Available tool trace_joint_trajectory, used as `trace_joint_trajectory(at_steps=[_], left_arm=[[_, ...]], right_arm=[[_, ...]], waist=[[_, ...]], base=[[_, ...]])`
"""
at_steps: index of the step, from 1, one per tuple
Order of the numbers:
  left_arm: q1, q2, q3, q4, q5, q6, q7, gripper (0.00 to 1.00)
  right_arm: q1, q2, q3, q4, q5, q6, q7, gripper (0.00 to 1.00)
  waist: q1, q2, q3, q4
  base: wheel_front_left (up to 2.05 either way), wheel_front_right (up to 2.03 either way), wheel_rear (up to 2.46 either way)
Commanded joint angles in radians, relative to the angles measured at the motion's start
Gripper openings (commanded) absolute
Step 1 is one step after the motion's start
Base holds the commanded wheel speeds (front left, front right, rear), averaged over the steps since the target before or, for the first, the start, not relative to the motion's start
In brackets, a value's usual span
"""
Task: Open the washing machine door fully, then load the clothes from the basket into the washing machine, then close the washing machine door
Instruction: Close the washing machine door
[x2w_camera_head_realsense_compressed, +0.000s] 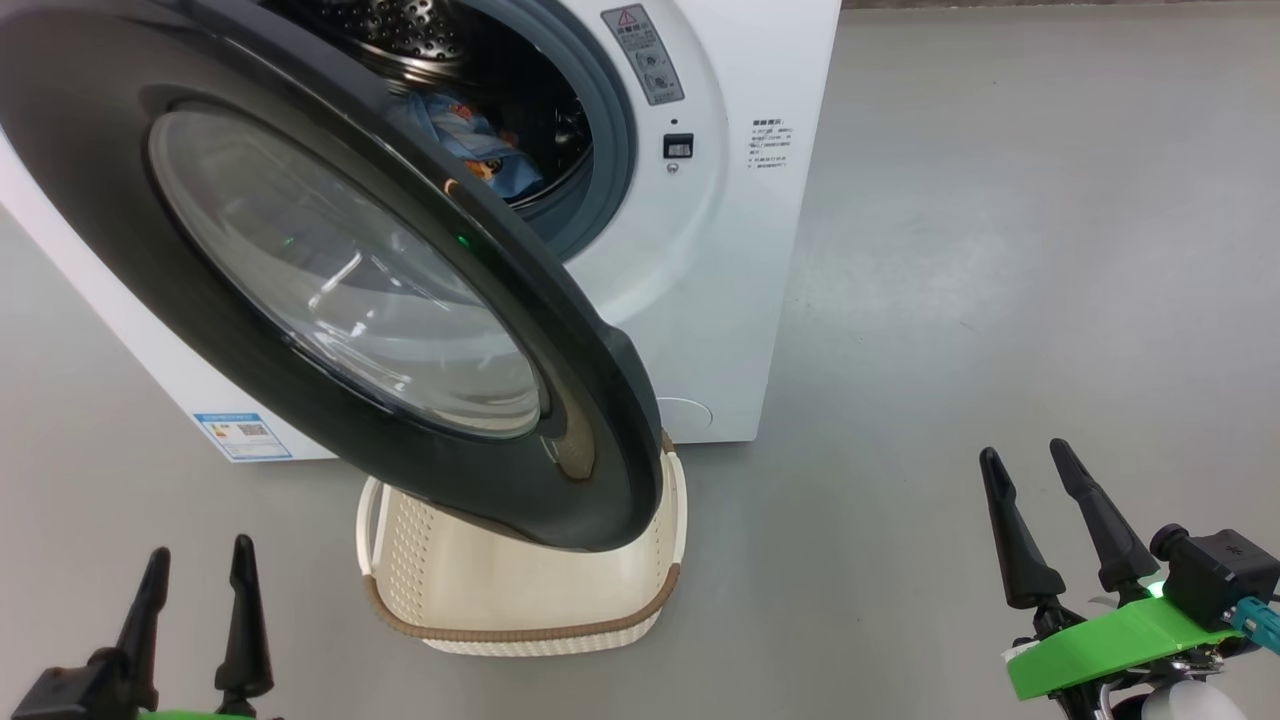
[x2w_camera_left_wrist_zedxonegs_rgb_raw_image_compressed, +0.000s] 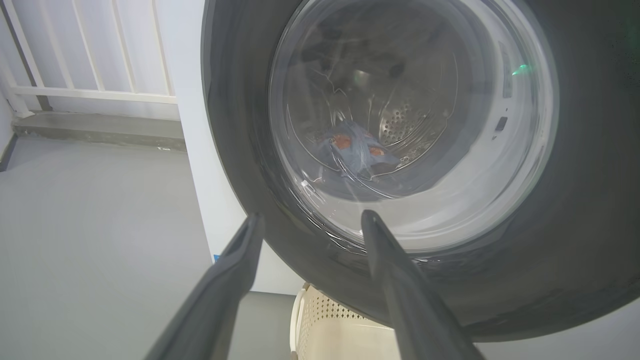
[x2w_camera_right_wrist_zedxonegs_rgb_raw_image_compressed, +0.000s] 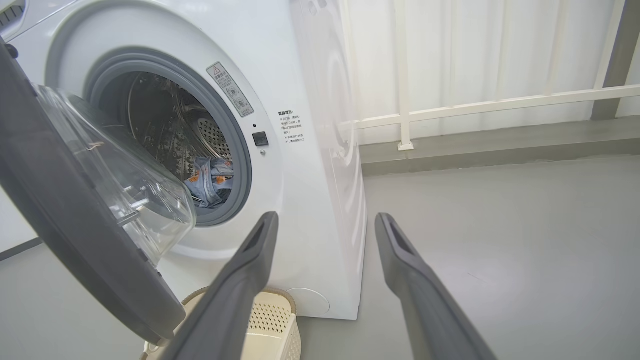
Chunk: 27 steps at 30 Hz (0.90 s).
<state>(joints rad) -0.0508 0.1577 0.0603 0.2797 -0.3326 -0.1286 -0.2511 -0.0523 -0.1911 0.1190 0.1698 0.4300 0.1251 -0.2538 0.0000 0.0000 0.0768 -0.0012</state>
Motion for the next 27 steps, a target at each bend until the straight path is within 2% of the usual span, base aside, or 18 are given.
trace_joint_trajectory(at_steps=[1, 6, 16, 17, 18, 20, 21, 27], left_arm=[[-0.001, 0.004, 0.050, -0.045, 0.032, -0.002, -0.011, 1.00], [0.014, -0.036, 0.078, -0.059, 0.064, -0.002, -0.011, 1.00], [0.015, -0.055, 0.077, -0.046, 0.079, -0.002, -0.011, 1.00], [0.015, -0.056, 0.075, -0.046, 0.079, -0.002, -0.011, 1.00], [0.014, -0.056, 0.074, -0.047, 0.080, -0.002, -0.011, 1.00], [0.014, -0.058, 0.070, -0.048, 0.082, -0.002, -0.011, 1.00], [0.015, -0.058, 0.069, -0.049, 0.083, -0.002, -0.011, 1.00], [0.031, -0.067, 0.063, -0.046, 0.075, -0.002, -0.011, 1.00]], right_arm=[[-0.016, -0.013, 0.012, -0.022, -0.003, 0.006, -0.008, 1.00], [-0.018, -0.015, 0.010, -0.020, -0.003, 0.006, -0.008, 1.00], [-0.024, -0.016, 0.008, -0.017, -0.005, 0.006, -0.008, 1.00], [-0.025, -0.016, 0.008, -0.016, -0.005, 0.006, -0.008, 0.84], [-0.027, -0.016, 0.007, -0.015, -0.005, 0.006, -0.008, 0.49], [-0.034, -0.014, 0.009, -0.014, -0.005, 0.006, -0.008, 0.12], [-0.040, -0.012, 0.012, -0.015, -0.004, 0.006, -0.008, 0.00], [-0.103, -0.007, 0.050, -0.052, 0.003, 0.006, -0.008, 0.00]], waist=[[0.0000, 0.0000, 0.000, 0.000], [0.0000, 0.0000, 0.003, 0.002], [0.0000, 0.0000, 0.004, 0.009], [0.0000, 0.0000, 0.003, 0.011], [0.0000, 0.0000, 0.003, 0.013], [0.0000, 0.0000, 0.001, 0.018], [0.0000, 0.0000, 0.000, 0.021], [0.0000, 0.0000, -0.018, 0.039]], base=[[0.00, 0.00, 0.00], [0.00, 0.00, 0.00], [0.00, 0.00, 0.00], [0.00, 0.00, 0.00], [0.00, 0.00, 0.00], [0.00, 0.00, 0.00], [0.00, 0.00, 0.00], [0.00, 0.00, 0.00]])
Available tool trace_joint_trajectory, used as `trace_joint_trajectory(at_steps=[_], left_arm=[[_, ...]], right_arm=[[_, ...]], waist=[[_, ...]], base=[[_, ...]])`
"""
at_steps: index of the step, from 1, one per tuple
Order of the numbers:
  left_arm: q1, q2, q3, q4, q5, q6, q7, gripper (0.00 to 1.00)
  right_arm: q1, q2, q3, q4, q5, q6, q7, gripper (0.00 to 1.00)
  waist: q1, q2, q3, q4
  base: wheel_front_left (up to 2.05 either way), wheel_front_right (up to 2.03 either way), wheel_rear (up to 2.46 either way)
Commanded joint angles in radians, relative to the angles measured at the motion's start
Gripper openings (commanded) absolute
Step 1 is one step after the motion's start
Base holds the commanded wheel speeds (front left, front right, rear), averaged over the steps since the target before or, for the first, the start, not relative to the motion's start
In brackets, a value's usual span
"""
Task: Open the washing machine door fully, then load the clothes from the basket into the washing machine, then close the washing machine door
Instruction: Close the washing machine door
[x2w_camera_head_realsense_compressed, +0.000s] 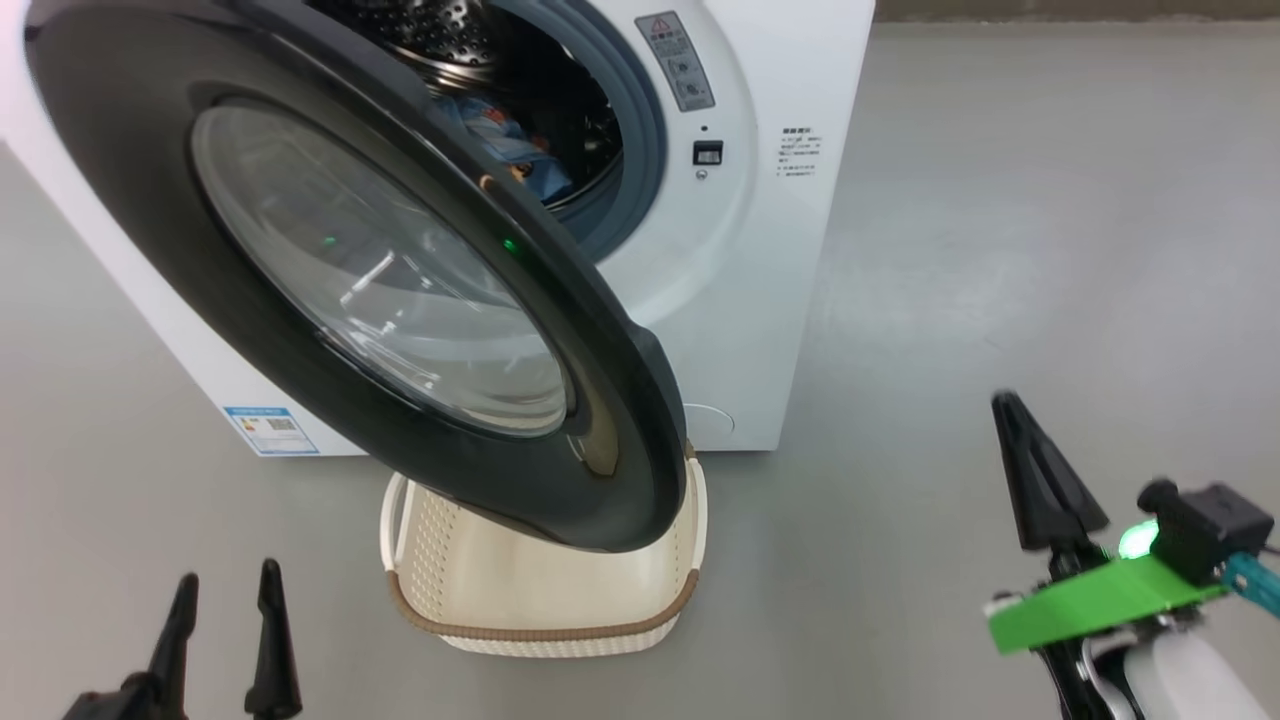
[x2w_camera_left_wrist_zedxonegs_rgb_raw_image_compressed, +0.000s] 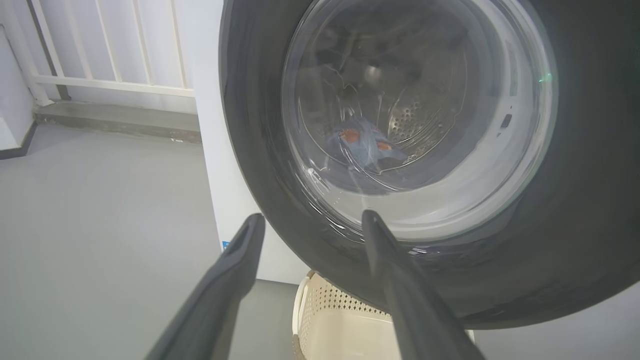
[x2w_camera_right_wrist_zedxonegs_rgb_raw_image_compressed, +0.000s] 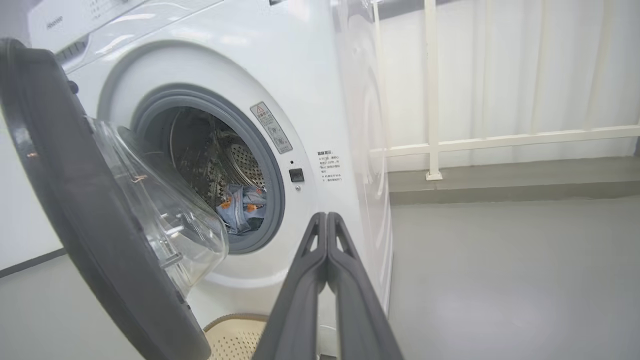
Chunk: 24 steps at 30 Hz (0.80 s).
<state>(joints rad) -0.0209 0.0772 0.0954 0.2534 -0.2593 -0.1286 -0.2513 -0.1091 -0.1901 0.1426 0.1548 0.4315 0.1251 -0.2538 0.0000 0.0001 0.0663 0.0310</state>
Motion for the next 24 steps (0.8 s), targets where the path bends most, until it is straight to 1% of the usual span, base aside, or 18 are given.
trace_joint_trajectory(at_steps=[1, 4, 8, 15, 19, 24], left_arm=[[0.005, 0.012, 0.029, -0.020, 0.000, -0.002, -0.010, 1.00], [0.011, 0.009, 0.029, -0.018, -0.004, -0.002, -0.010, 1.00], [0.017, 0.005, 0.021, -0.019, -0.006, -0.002, -0.010, 1.00], [0.021, 0.002, 0.005, -0.030, -0.007, -0.002, -0.010, 1.00], [0.026, 0.000, -0.003, -0.034, -0.010, -0.002, -0.010, 1.00], [0.032, -0.006, -0.006, -0.037, -0.013, -0.002, -0.010, 1.00]], right_arm=[[-0.063, -0.006, 0.033, -0.049, 0.002, 0.006, -0.008, 0.00], [-0.097, -0.002, 0.047, -0.075, 0.004, 0.006, -0.008, 0.00], [-0.166, 0.010, 0.092, -0.131, 0.010, 0.006, -0.008, 0.00], [-0.240, 0.028, 0.250, -0.211, 0.020, 0.006, -0.008, 0.00], [-0.237, 0.034, 0.361, -0.206, 0.028, 0.006, -0.008, 0.00], [-0.200, 0.039, 0.457, -0.136, 0.059, 0.006, -0.008, 0.00]], waist=[[0.0000, -0.0001, -0.010, 0.009], [0.0000, -0.0001, -0.017, 0.017], [0.0000, -0.0001, -0.031, 0.038], [0.0000, -0.0001, -0.045, 0.080], [0.0000, -0.0001, -0.046, 0.098], [0.0000, -0.0001, -0.038, 0.115]], base=[[0.00, 0.00, 0.00], [0.00, 0.00, 0.00], [0.00, 0.00, 0.00], [0.00, 0.00, 0.00], [0.00, 0.00, 0.00], [0.00, 0.00, 0.00]])
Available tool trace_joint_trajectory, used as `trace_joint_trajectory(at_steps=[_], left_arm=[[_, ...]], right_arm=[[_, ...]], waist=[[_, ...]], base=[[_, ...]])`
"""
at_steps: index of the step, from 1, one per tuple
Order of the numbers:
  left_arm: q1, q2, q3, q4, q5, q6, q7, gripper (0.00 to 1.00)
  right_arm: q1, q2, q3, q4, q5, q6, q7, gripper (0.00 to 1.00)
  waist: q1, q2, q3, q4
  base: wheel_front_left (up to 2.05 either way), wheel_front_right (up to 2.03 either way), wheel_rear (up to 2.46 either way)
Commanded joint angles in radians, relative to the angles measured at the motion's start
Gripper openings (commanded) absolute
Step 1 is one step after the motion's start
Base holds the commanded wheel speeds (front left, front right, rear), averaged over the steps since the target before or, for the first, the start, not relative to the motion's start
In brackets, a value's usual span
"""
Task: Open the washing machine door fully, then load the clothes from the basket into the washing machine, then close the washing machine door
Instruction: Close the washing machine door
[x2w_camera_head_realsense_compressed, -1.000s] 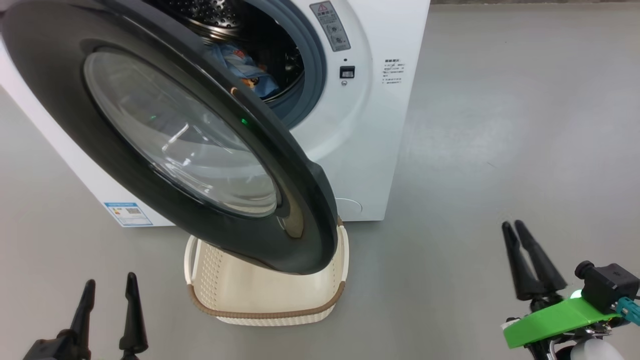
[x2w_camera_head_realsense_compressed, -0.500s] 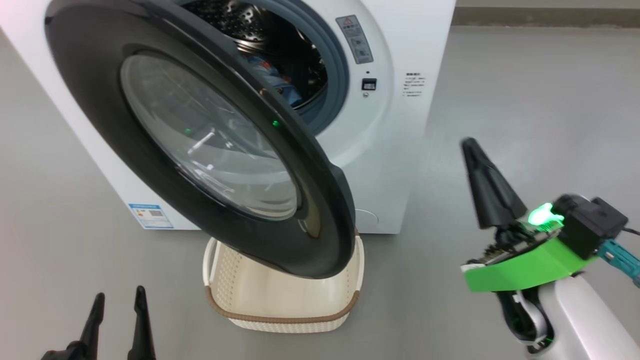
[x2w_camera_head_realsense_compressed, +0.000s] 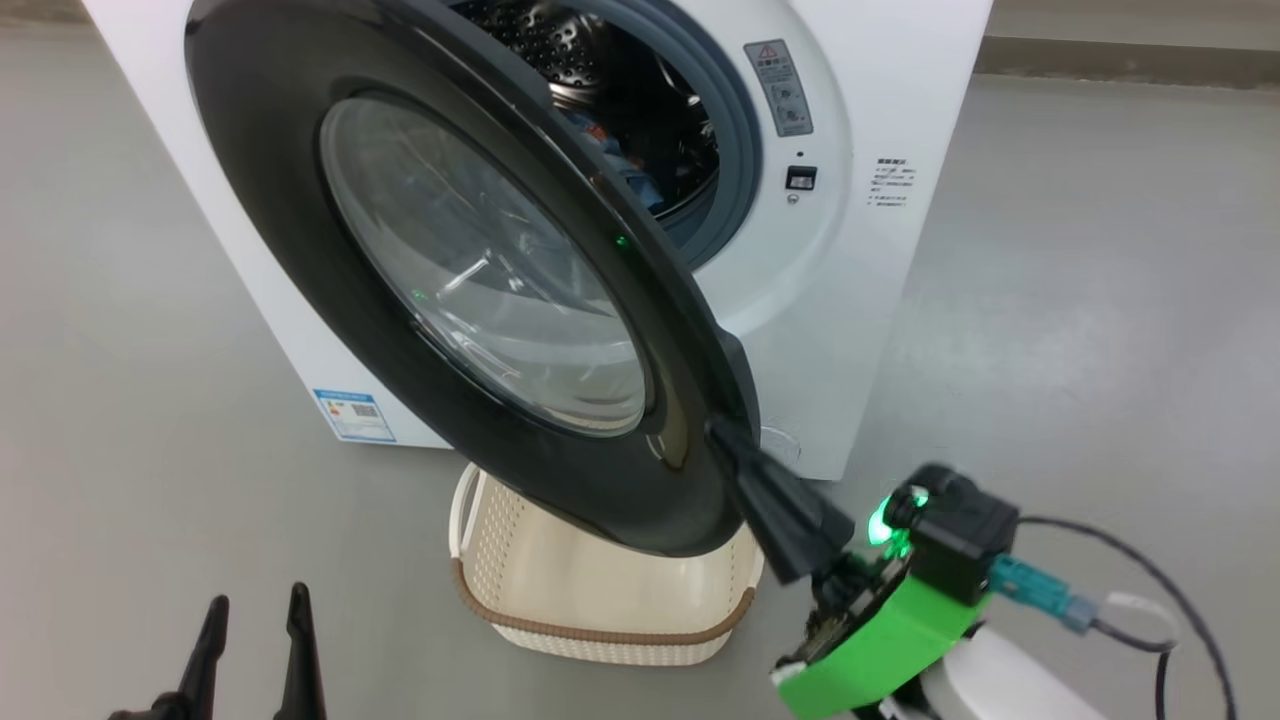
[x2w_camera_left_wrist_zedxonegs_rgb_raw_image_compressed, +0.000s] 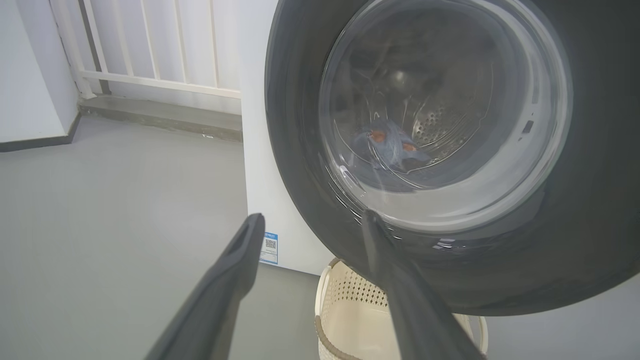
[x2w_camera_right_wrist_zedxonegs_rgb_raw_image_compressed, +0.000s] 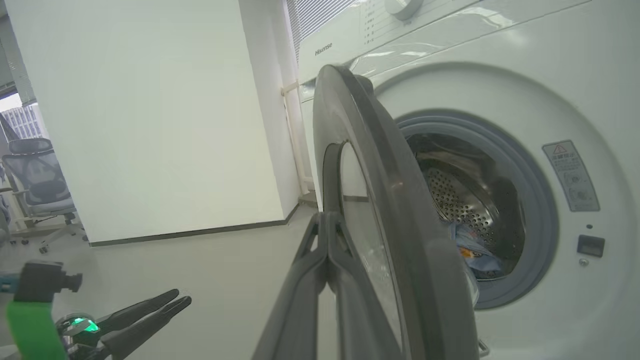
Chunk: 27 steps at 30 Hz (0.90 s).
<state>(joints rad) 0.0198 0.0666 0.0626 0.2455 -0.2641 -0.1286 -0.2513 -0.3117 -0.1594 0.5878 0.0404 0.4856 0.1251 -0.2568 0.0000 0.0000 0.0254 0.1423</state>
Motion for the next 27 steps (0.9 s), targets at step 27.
trace_joint_trajectory(at_steps=[27], left_arm=[[-0.085, -0.016, -0.012, -0.017, -0.035, -0.002, -0.010, 1.00]], right_arm=[[-0.096, 0.032, 0.102, 0.355, 0.112, 0.006, -0.005, 0.00]], waist=[[0.0000, 0.0000, 0.107, 0.046]], base=[[0.00, 0.00, 0.00]])
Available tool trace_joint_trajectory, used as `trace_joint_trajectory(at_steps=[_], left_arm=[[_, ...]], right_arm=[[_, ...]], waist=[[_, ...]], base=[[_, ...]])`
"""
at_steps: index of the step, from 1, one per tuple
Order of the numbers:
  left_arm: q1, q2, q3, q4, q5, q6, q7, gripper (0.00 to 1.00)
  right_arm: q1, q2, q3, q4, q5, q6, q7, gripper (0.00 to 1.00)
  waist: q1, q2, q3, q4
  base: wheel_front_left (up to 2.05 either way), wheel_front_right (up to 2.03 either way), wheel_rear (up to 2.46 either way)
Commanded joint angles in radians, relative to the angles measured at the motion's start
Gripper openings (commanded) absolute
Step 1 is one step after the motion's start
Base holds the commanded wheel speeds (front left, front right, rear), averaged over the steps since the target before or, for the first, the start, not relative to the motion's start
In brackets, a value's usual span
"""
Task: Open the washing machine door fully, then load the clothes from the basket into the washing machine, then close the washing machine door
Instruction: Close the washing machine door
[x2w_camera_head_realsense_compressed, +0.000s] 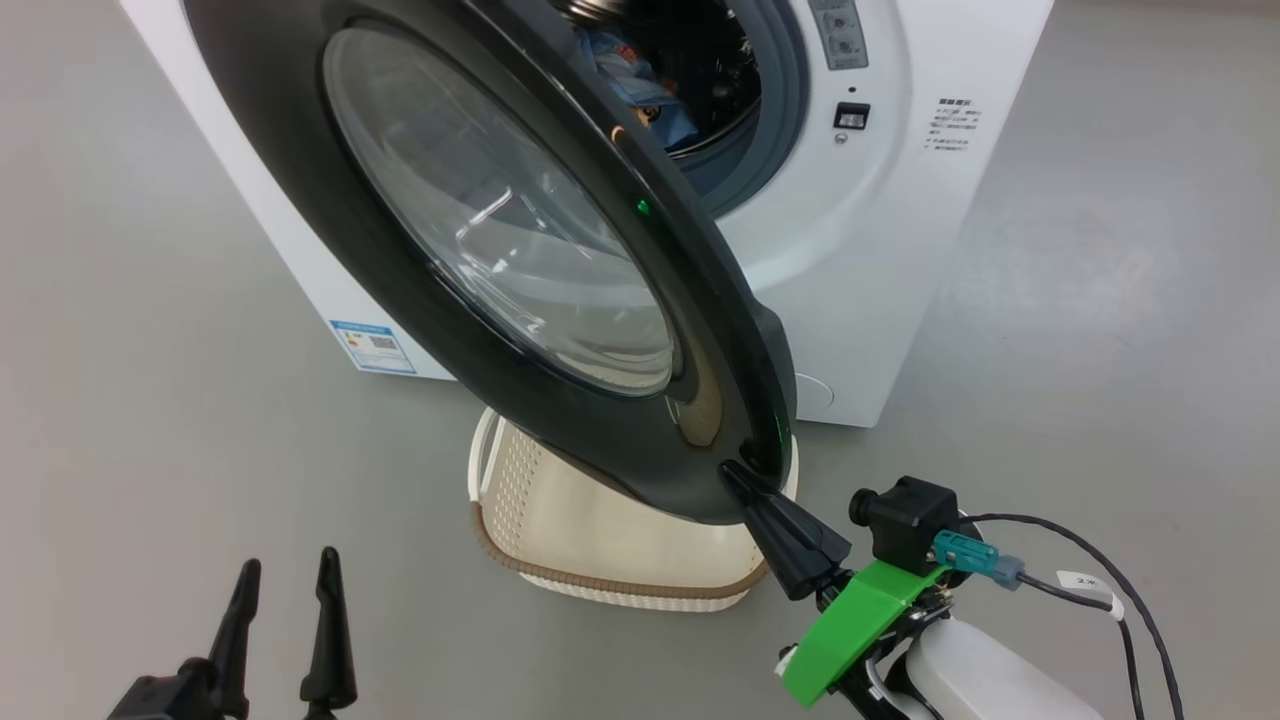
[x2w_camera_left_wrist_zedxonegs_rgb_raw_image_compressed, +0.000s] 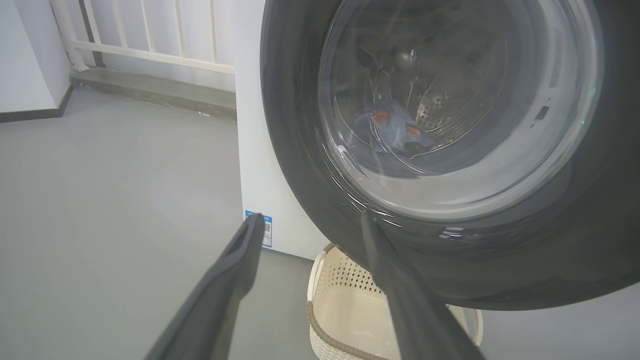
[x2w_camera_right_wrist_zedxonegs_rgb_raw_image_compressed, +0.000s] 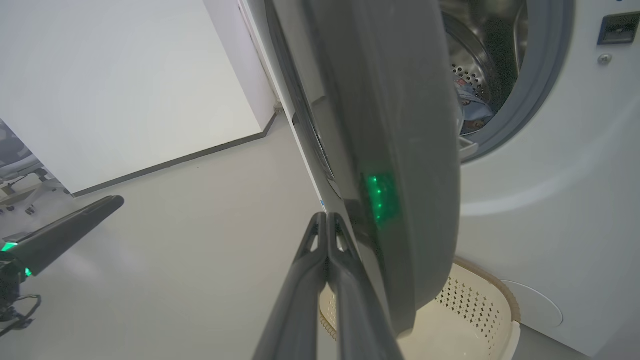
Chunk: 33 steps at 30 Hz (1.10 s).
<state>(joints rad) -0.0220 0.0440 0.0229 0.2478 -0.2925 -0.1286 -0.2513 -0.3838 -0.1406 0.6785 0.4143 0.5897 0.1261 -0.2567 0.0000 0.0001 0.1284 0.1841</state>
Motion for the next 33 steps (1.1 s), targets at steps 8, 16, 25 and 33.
trace_joint_trajectory(at_steps=[8, 16, 25, 33], left_arm=[[-0.060, 0.006, 0.022, -0.025, -0.021, -0.002, -0.010, 1.00], [-0.085, 0.006, 0.000, -0.041, -0.035, -0.002, -0.010, 1.00], [-0.118, 0.006, -0.033, -0.061, -0.045, -0.002, -0.010, 1.00], [-0.149, 0.006, -0.064, -0.081, -0.068, -0.002, -0.010, 1.00]], right_arm=[[-0.051, -0.001, -0.021, -0.017, 0.006, 0.005, -0.005, 0.00], [-0.090, -0.022, -0.101, -0.016, -0.008, 0.005, -0.005, 0.00], [-0.143, -0.048, -0.208, -0.019, -0.037, 0.005, -0.005, 0.00], [-0.188, -0.068, -0.315, -0.019, -0.071, 0.005, -0.005, 0.00]], waist=[[0.0000, -0.0001, 0.033, 0.020], [0.0000, -0.0001, 0.071, 0.034], [0.0000, -0.0001, 0.127, 0.060], [0.0000, -0.0001, 0.175, 0.091]], base=[[0.00, 0.00, 0.00], [0.00, 0.00, 0.00], [0.00, 0.00, 0.00], [0.00, 0.00, 0.00]])
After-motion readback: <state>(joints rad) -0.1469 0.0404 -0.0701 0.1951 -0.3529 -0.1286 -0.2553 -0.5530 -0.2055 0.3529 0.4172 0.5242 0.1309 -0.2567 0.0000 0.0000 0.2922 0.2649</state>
